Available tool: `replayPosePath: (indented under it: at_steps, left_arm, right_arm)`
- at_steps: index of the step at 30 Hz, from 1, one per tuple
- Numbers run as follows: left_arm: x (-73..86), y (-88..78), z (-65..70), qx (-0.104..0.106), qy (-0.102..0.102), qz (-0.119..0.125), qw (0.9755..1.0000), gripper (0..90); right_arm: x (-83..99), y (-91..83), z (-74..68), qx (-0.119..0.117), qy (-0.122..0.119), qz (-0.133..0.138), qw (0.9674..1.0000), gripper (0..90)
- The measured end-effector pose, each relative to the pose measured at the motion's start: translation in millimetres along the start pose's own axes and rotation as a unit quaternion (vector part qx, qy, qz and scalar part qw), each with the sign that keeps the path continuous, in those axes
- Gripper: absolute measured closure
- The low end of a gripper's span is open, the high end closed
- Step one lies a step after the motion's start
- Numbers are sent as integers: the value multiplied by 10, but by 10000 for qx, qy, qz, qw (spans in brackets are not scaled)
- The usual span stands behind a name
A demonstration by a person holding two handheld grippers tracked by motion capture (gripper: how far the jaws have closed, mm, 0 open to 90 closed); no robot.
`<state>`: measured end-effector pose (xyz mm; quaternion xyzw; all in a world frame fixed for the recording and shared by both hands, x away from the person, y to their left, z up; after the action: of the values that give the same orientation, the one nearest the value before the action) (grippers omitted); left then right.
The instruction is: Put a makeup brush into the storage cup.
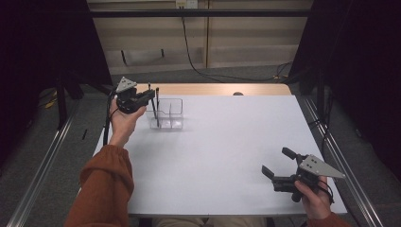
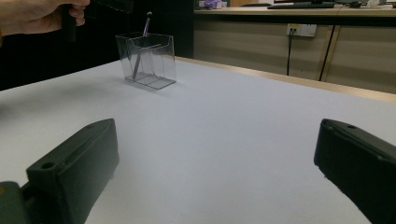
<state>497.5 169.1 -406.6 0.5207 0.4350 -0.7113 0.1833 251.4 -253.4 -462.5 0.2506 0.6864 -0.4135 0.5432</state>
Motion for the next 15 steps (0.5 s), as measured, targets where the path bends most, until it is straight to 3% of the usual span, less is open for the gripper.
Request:
replayPosePath:
  at_steps: [5, 12, 15]
  left_arm:
    - [16, 14, -17, -21, -16, 23, 10000, 783]
    - [8, 17, -48, -247, -54, 116, 9996, 493]
    - [10, 13, -45, -282, -20, 139, 9995, 427]
  right_arm:
    - [0, 1, -2, -3, 0, 0, 10000, 0]
    - [-1, -1, -2, -3, -4, 6, 10000, 0]
    - [-1, 0, -1, -3, -2, 4, 10000, 0]
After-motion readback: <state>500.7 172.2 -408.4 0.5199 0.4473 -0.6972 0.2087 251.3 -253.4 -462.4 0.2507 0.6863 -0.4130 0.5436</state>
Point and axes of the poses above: each handheld gripper's, and its own axes: y roughly forward along the jaws, x roughly out of its underside, z roughly to its right, the point moved 6 cm from there along y, roughly forward along the jaws, and after that the axes turned 5 degrees about -z, right-handed, at the moved point
